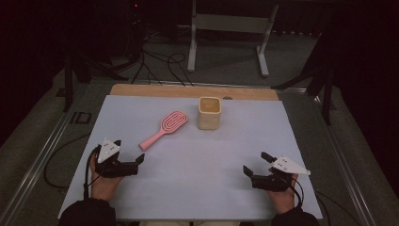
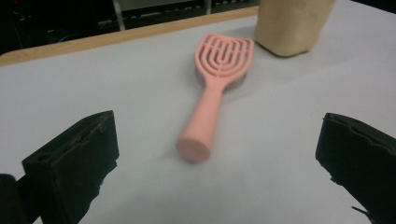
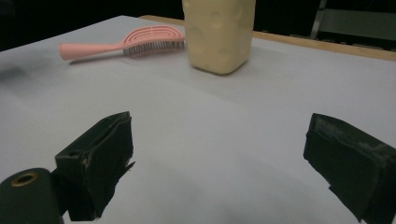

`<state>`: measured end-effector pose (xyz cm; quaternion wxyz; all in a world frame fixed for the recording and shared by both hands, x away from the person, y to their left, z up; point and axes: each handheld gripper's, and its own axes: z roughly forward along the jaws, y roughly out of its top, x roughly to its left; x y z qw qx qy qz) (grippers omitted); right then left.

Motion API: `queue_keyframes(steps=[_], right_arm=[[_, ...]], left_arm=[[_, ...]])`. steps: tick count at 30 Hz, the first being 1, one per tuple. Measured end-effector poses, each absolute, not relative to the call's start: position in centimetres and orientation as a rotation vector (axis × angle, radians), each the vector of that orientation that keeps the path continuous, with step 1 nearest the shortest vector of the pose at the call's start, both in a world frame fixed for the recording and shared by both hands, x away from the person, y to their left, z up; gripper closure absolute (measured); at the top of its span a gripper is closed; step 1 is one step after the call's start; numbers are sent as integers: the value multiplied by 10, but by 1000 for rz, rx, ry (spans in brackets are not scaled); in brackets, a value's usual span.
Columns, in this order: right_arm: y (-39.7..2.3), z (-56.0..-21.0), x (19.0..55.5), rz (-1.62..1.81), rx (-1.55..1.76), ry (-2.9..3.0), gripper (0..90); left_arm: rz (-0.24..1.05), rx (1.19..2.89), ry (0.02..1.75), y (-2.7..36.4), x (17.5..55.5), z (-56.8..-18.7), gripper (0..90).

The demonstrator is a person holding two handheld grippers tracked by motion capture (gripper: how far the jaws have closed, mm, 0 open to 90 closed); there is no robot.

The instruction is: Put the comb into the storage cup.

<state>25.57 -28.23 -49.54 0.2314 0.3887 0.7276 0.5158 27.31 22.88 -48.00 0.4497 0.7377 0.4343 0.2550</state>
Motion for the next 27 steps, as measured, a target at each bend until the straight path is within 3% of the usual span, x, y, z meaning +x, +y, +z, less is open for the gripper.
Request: queue_keyframes(steps=[12, 27], right_arm=[[-283, -493, 254, 1438, 1039, 1989, 81], [-281, -493, 253, 1430, 1032, 1993, 82]], left_arm=[[680, 1833, 1015, 235, 244, -489, 2], [692, 1807, 1047, 243, 246, -492, 2]])
